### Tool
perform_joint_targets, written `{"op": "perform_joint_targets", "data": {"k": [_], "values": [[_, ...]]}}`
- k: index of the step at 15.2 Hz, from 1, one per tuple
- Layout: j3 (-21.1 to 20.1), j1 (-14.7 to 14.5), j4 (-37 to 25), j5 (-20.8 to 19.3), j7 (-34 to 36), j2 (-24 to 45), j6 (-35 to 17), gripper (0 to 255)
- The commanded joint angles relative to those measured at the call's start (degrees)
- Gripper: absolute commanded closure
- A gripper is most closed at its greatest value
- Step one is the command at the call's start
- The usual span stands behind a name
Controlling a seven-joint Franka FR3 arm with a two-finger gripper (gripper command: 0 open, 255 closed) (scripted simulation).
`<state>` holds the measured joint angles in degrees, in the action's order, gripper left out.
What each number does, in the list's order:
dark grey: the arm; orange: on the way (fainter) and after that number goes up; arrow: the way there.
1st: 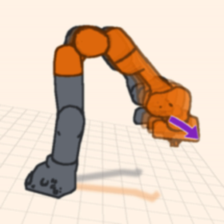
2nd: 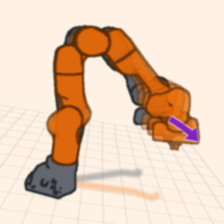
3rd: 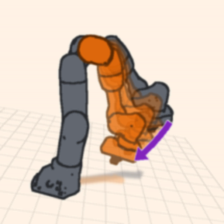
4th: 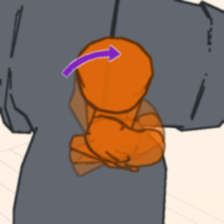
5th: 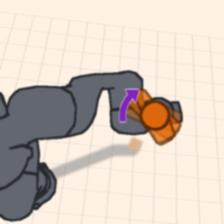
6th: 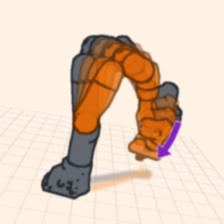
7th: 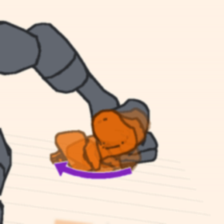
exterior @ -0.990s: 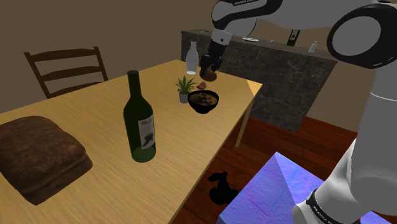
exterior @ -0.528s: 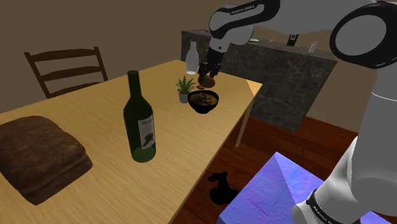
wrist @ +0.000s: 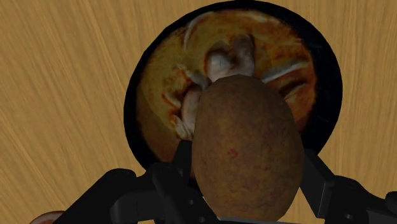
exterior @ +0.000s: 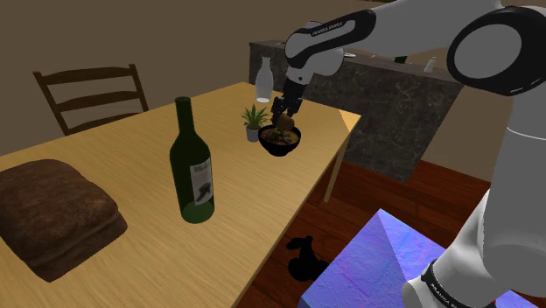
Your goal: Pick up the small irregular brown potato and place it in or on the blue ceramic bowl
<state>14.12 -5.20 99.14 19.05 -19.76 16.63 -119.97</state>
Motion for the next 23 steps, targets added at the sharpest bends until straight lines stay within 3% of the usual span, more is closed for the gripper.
{"op": "perform_joint_targets", "data": {"k": [1,6,7,12,16,23], "values": [[-0.02,0.0,0.13,0.05,-0.06,0.05,-0.22,255],[-0.02,0.0,0.13,0.05,-0.06,0.06,-0.22,255],[-0.02,0.0,0.13,0.05,-0.06,0.06,-0.22,0],[-0.02,0.0,0.13,0.05,-0.06,0.06,-0.22,0],[0.74,0.53,-3.33,-1.31,0.83,-2.58,5.81,0],[0.74,0.53,-3.33,-1.31,0.83,-2.58,5.81,0]]}}
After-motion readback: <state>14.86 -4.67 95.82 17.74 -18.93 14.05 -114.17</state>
